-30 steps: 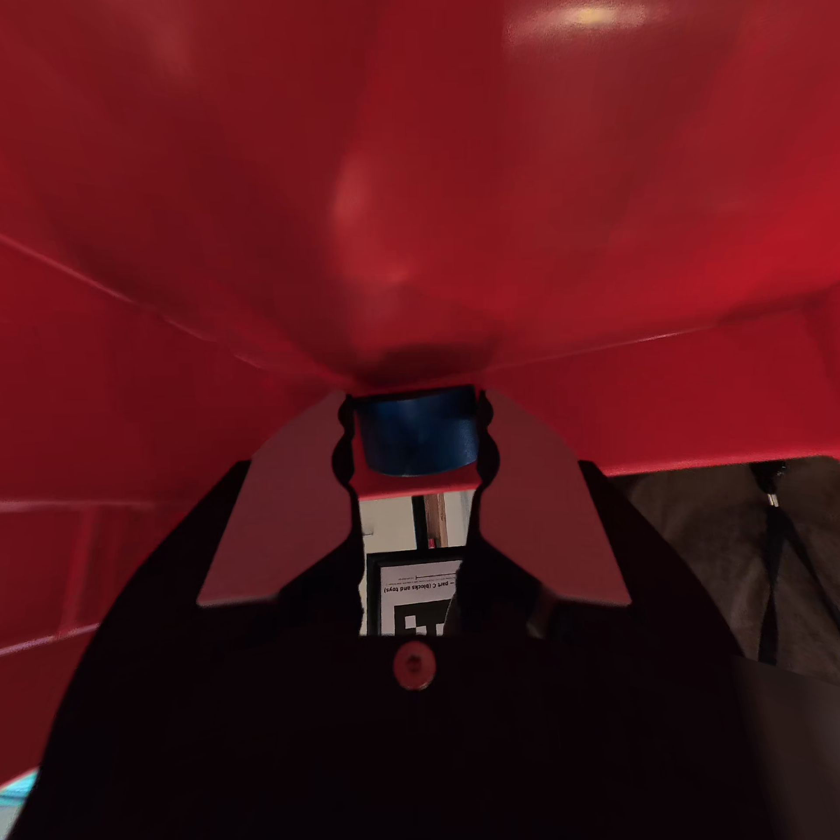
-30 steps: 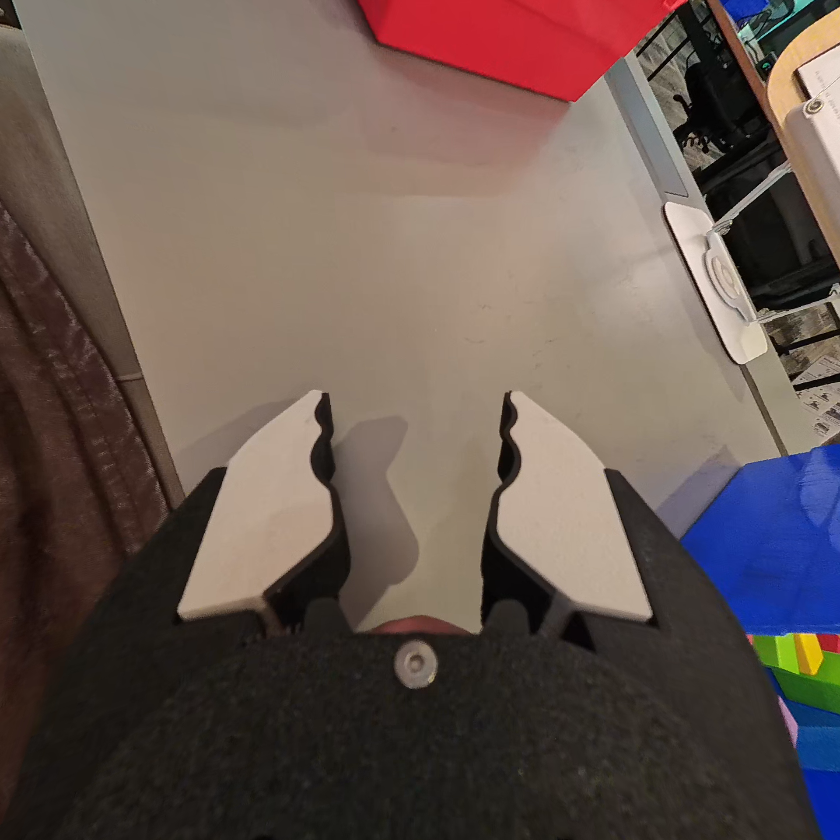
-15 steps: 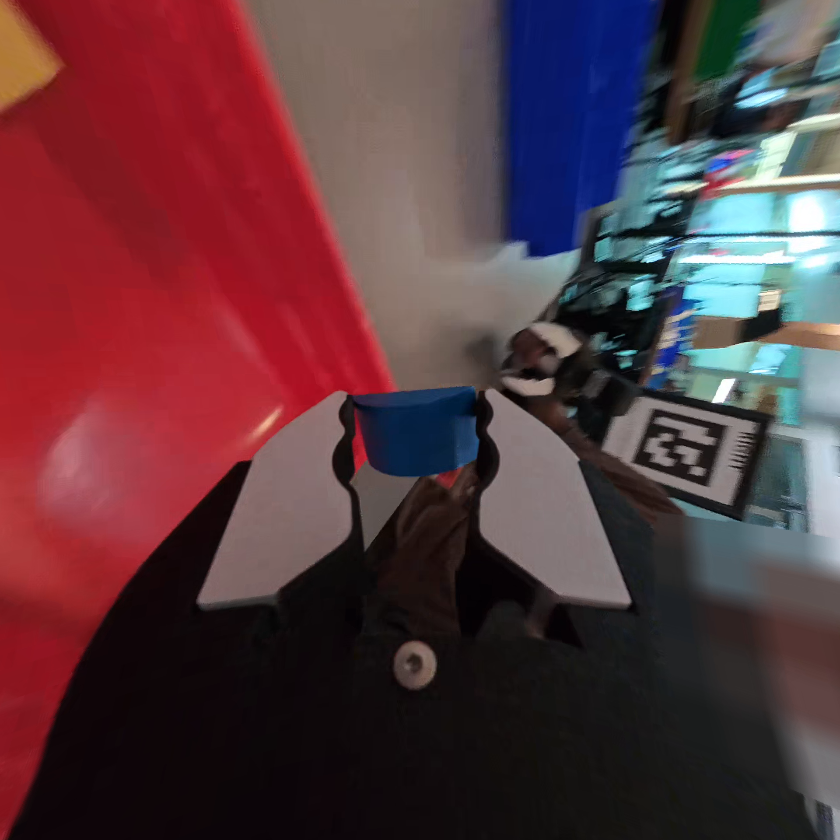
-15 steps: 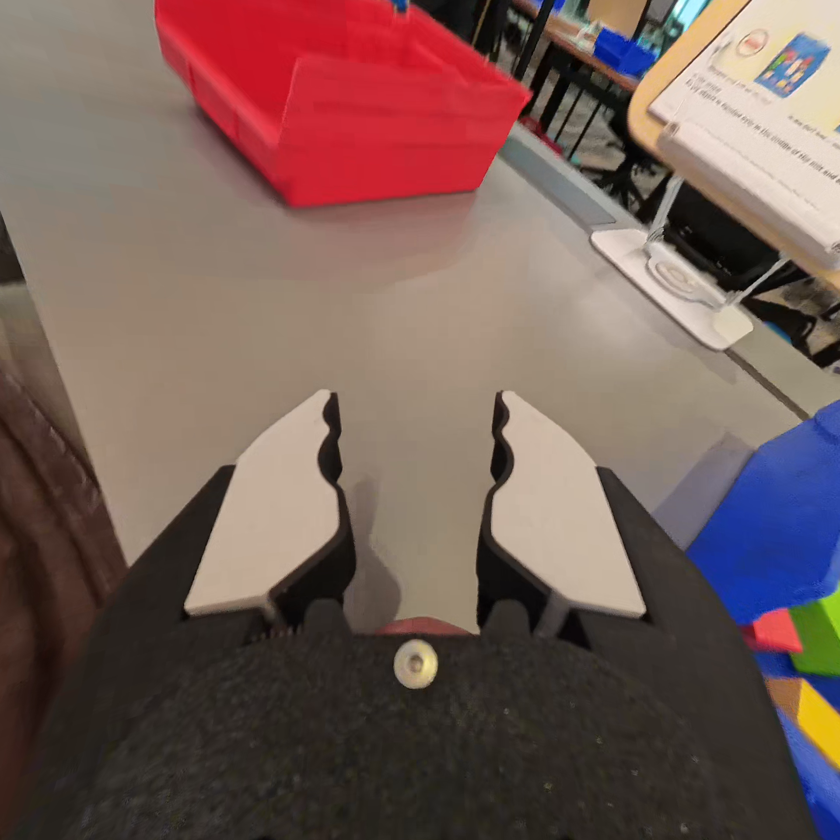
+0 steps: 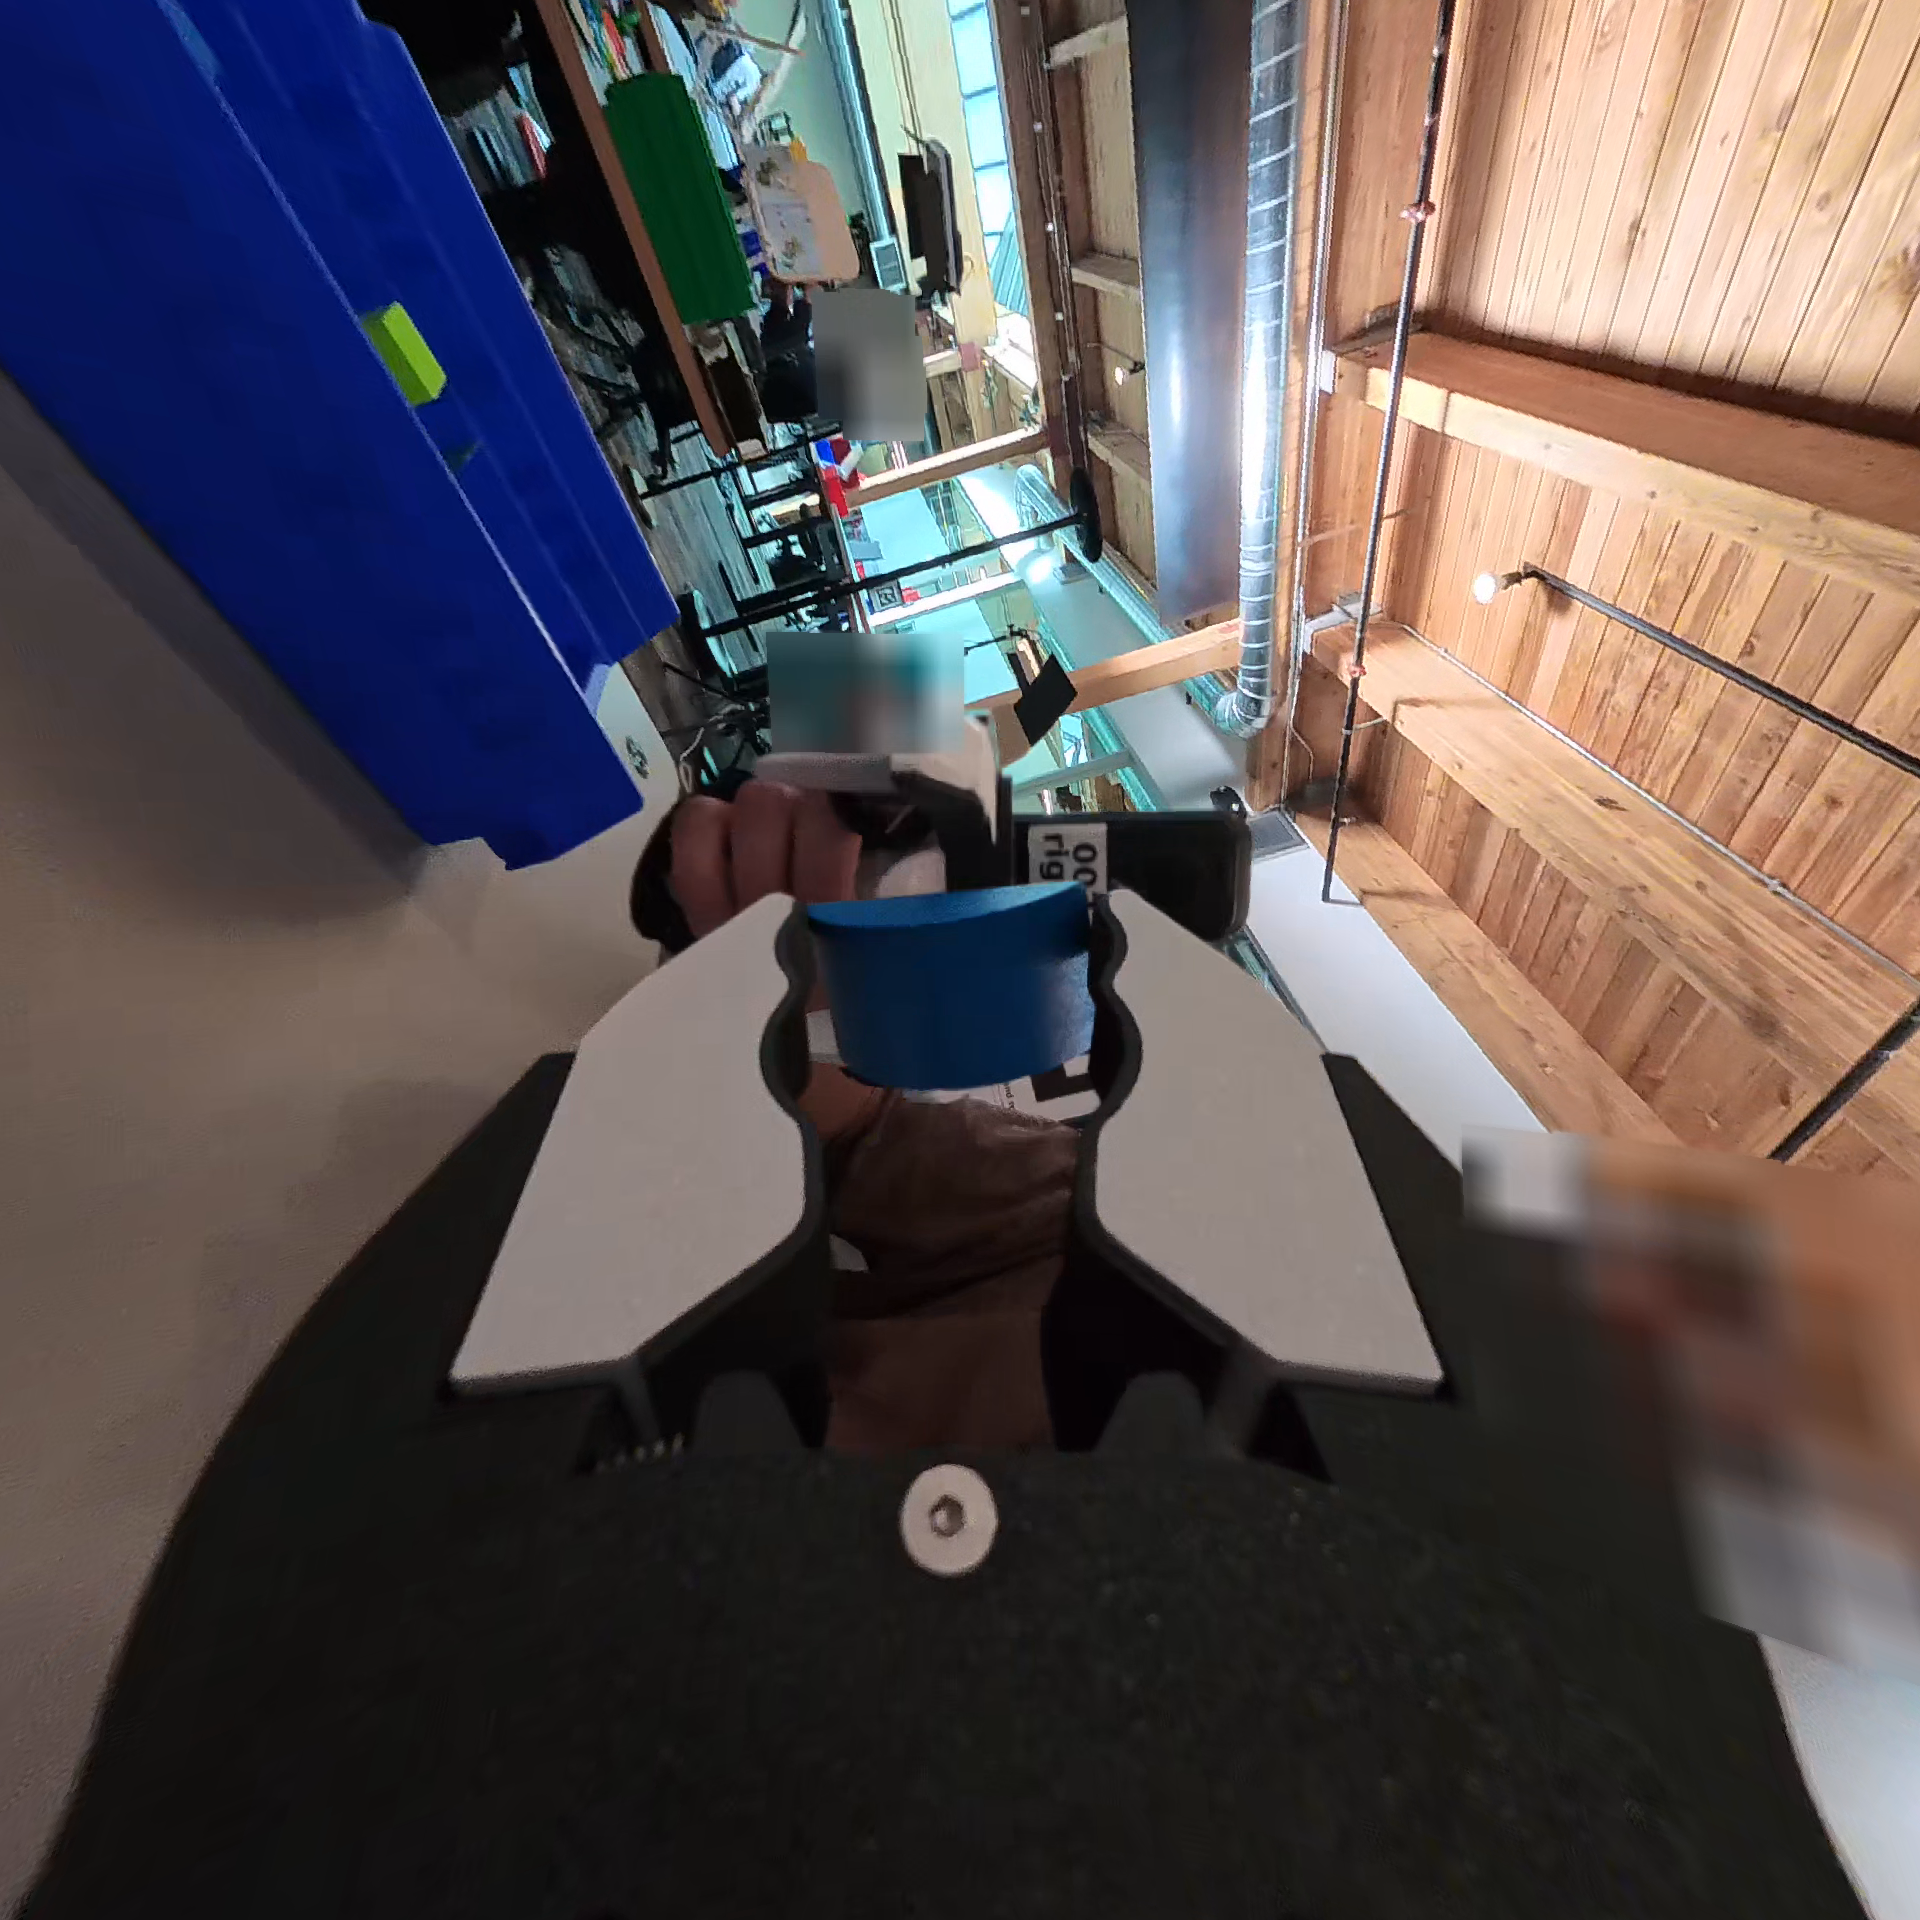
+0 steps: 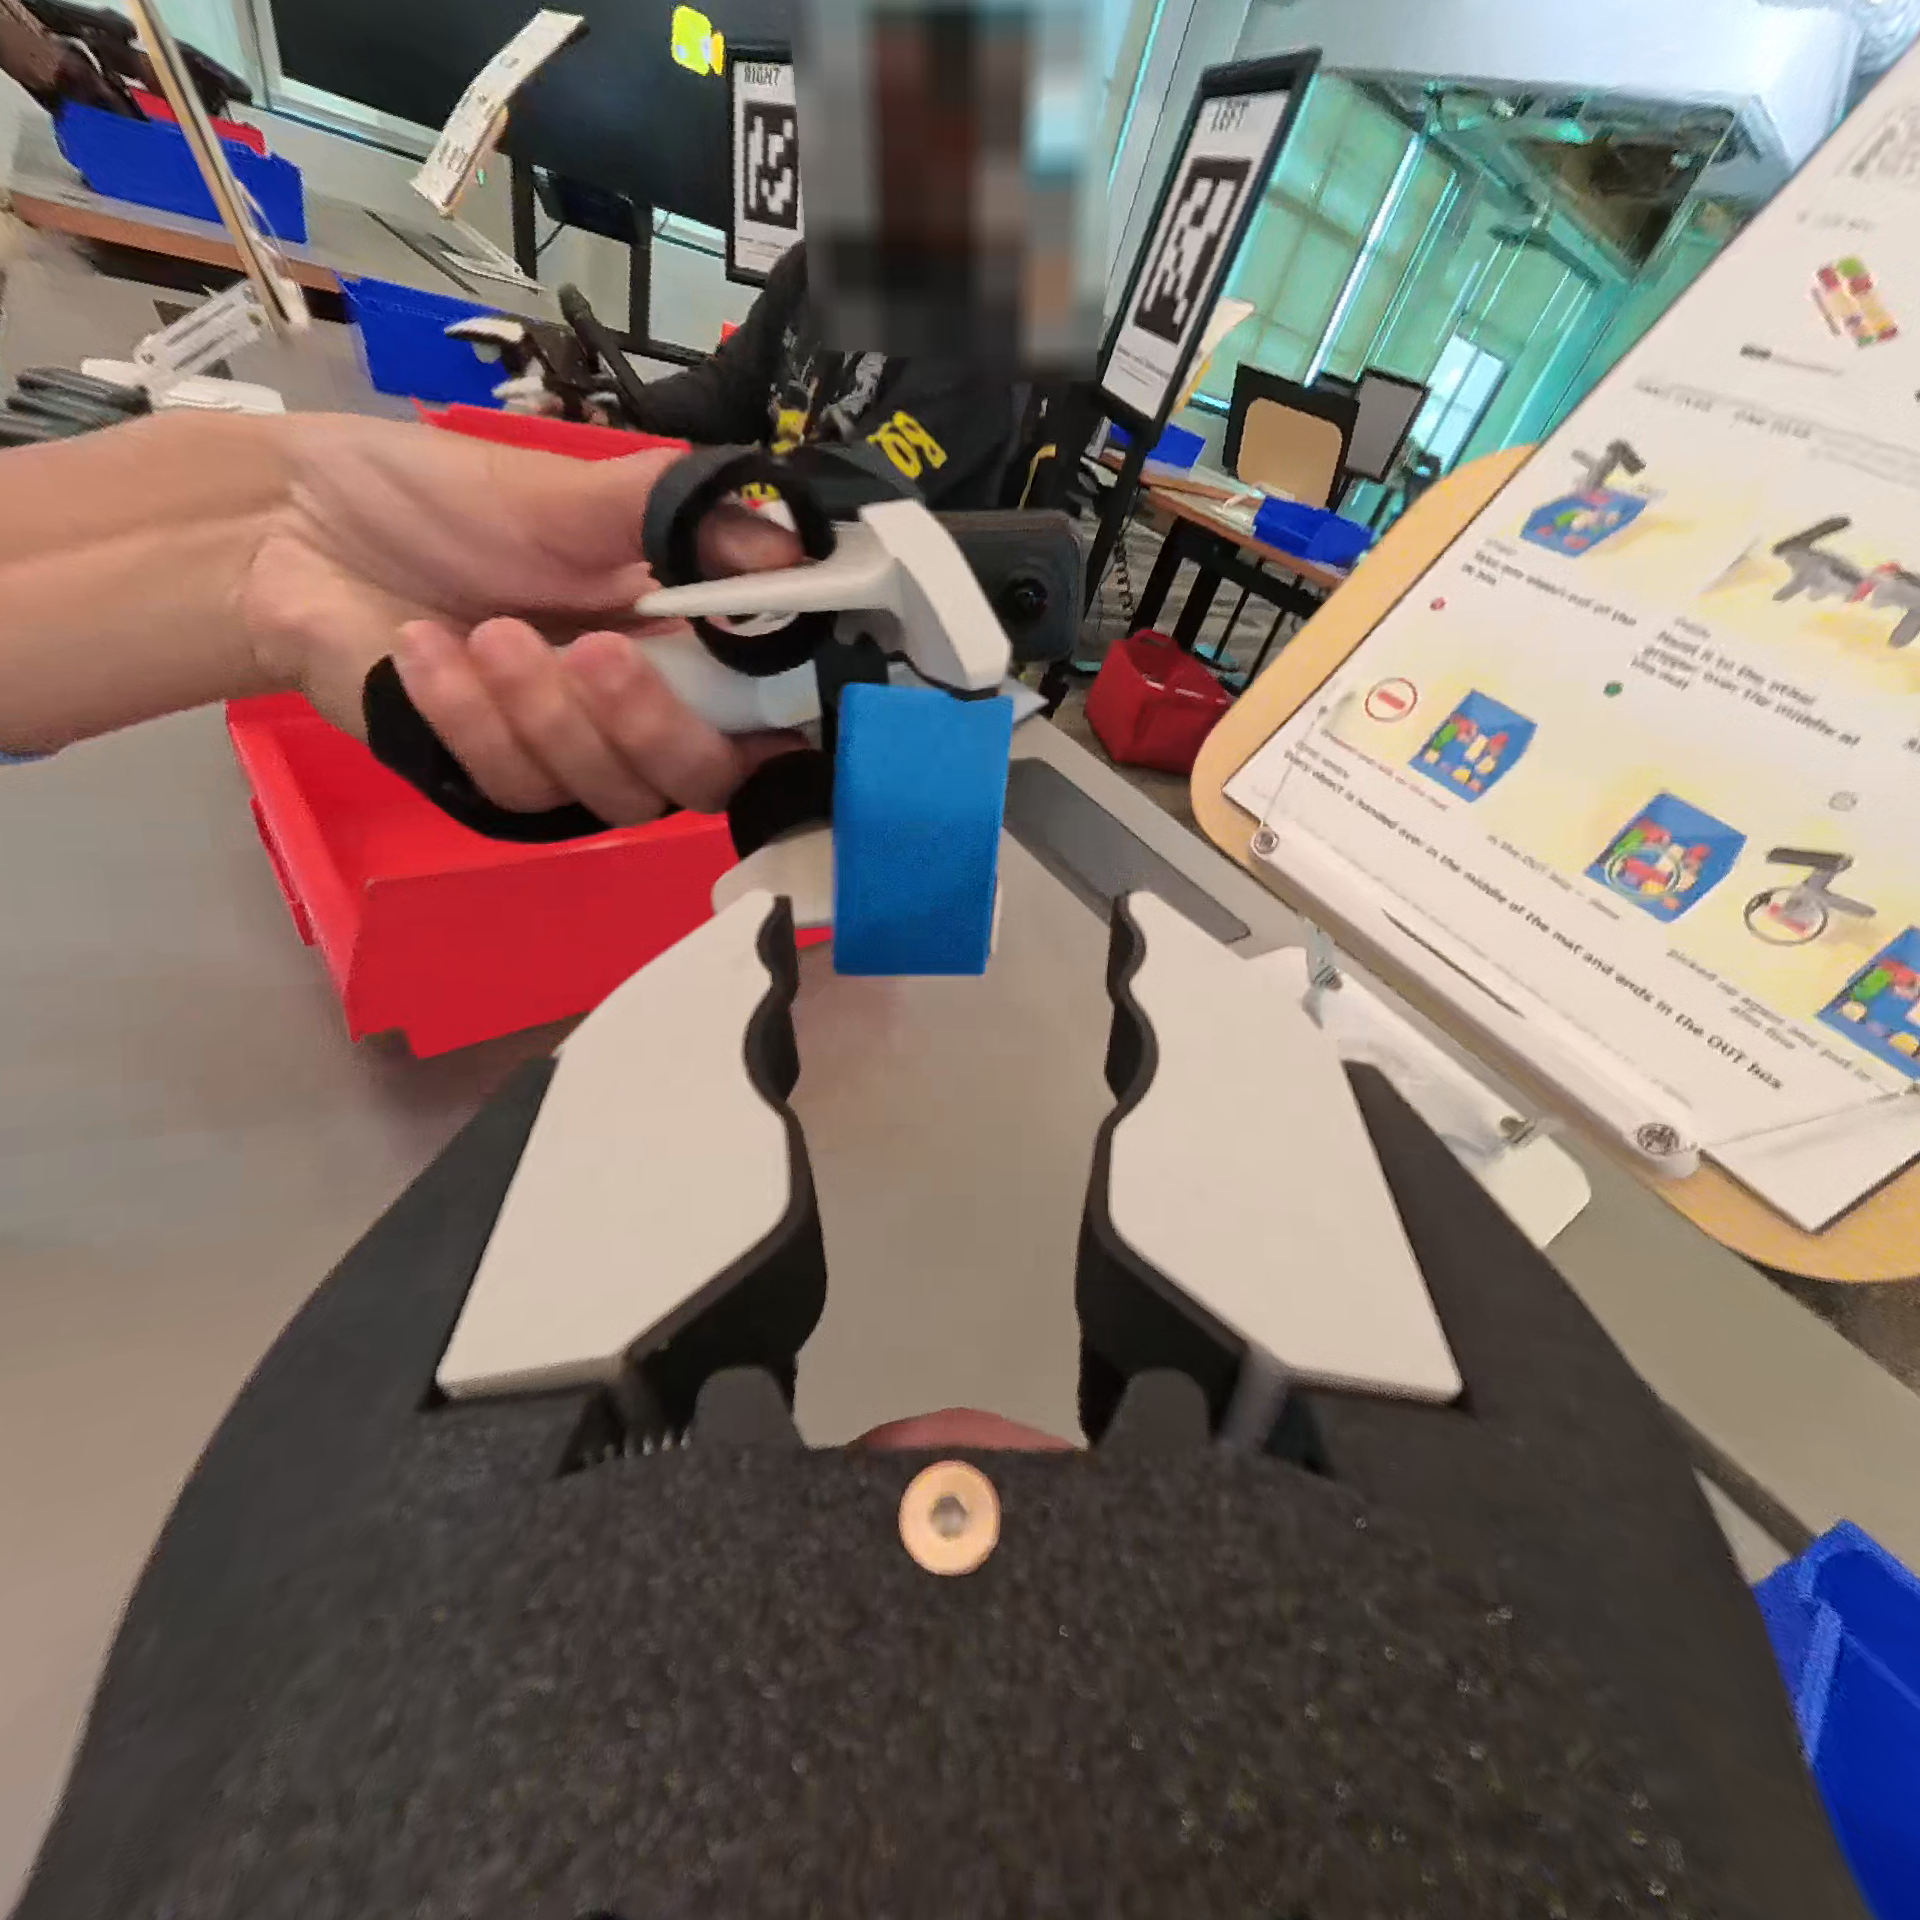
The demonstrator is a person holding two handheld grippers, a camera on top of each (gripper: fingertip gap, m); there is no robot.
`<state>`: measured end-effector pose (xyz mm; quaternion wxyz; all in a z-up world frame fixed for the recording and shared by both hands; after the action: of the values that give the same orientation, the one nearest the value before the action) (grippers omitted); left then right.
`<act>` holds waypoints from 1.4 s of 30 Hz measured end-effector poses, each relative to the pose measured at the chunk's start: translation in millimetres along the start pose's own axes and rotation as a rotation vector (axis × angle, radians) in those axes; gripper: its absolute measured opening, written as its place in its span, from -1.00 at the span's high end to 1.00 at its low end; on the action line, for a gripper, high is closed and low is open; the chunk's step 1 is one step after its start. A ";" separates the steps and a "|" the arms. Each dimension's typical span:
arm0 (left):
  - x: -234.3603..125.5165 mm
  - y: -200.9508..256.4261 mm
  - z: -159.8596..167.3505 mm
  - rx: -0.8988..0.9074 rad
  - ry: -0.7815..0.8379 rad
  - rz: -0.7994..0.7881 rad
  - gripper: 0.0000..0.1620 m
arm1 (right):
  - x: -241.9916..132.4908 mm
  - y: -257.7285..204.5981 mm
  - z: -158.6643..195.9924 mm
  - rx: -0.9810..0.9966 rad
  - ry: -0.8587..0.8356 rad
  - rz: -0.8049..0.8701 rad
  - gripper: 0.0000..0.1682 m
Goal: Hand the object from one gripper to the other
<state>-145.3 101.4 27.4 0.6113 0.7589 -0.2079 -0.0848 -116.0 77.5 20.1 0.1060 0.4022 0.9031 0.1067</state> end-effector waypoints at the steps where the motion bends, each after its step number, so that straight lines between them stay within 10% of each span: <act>1: 7.5 -1.9 1.1 0.002 -0.012 0.005 0.37 | -1.0 3.5 3.2 0.028 0.002 -0.008 0.32; 6: 30.6 -18.6 -1.4 -0.017 -0.012 -0.017 0.37 | -12.7 6.4 14.3 0.119 0.028 -0.081 0.64; 20: 27.6 5.0 38.9 0.132 0.046 -0.092 0.23 | -76.9 50.8 -6.0 0.298 0.046 -0.096 0.64; 30: -11.6 -39.9 199.6 0.584 0.330 -0.448 0.23 | -238.2 157.4 122.2 0.359 -0.793 0.335 0.64; 35: -35.6 -41.8 203.0 0.815 0.357 -0.686 0.18 | -256.9 139.0 196.5 0.435 -1.223 0.296 0.64; 42: -34.2 -41.2 208.0 0.756 0.352 -0.568 0.21 | -265.1 135.9 244.7 0.298 -1.599 0.329 0.63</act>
<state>-246.9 -63.1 -66.0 0.2723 0.9566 0.0969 -0.0374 220.9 -5.9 -147.7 0.6446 0.4935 0.4896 -0.3181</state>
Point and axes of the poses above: each gripper's, where its closed fingertips meet, x out along the fingers, z out of its underside, y = z × x across the jaws, the point moved 2 cm from there along -x, back along the fingers, and after that the axes turned 1 degree about -x, right-handed, at the moved point
